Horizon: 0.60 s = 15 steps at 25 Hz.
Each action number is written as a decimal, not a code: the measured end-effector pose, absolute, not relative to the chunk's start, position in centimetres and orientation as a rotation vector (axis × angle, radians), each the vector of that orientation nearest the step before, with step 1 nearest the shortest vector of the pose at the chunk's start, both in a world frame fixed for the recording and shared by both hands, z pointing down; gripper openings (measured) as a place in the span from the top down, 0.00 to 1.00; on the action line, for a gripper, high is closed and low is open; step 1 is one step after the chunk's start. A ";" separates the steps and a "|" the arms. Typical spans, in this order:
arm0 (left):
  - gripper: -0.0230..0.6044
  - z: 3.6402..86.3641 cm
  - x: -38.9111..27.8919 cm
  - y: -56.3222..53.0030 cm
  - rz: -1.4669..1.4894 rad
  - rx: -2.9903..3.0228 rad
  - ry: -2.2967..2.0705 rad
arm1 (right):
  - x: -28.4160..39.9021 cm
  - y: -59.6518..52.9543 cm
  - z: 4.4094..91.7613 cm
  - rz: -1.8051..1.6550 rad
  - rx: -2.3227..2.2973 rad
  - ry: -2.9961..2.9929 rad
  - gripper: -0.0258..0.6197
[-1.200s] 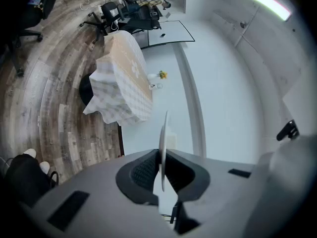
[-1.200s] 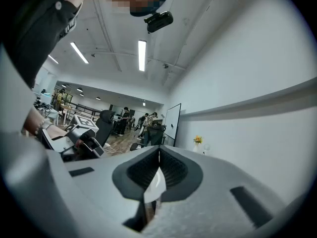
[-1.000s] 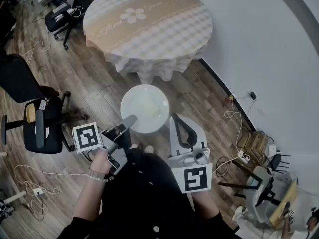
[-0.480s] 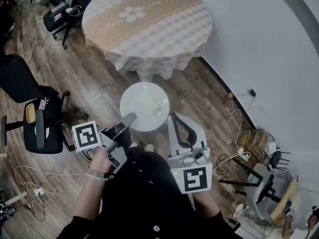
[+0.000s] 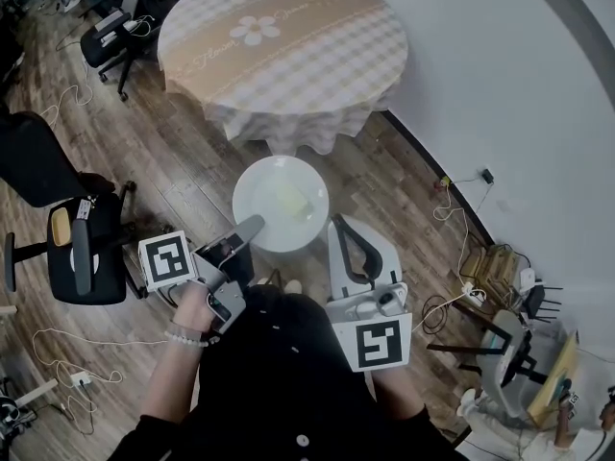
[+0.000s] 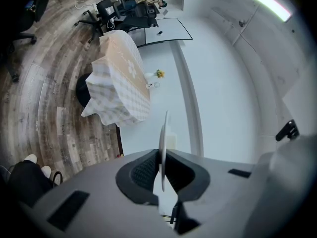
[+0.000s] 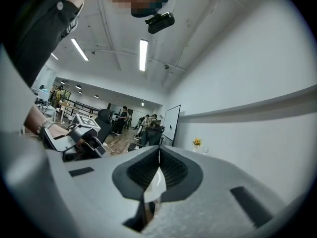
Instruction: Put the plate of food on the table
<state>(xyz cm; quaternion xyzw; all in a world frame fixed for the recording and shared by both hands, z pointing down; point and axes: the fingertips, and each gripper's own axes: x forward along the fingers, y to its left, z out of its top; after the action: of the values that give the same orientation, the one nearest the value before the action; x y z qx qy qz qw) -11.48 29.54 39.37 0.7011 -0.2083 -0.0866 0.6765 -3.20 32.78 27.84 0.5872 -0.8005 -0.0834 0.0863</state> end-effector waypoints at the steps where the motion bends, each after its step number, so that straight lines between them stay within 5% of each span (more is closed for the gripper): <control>1: 0.94 39.4 -11.6 29.5 -0.194 1.578 -0.467 | -3.4 32.7 27.9 -0.252 1.751 -2.383 0.96; 15: 0.94 39.4 -13.5 28.3 -0.206 1.583 -0.420 | -5.5 32.0 27.8 -0.265 1.829 -2.344 0.96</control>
<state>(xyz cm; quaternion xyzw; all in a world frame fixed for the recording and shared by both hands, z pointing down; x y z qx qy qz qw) -13.55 28.32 39.39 0.7047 -0.1868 -0.0916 0.6783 -5.47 31.99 27.78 0.6109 -0.7829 -0.0884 0.0783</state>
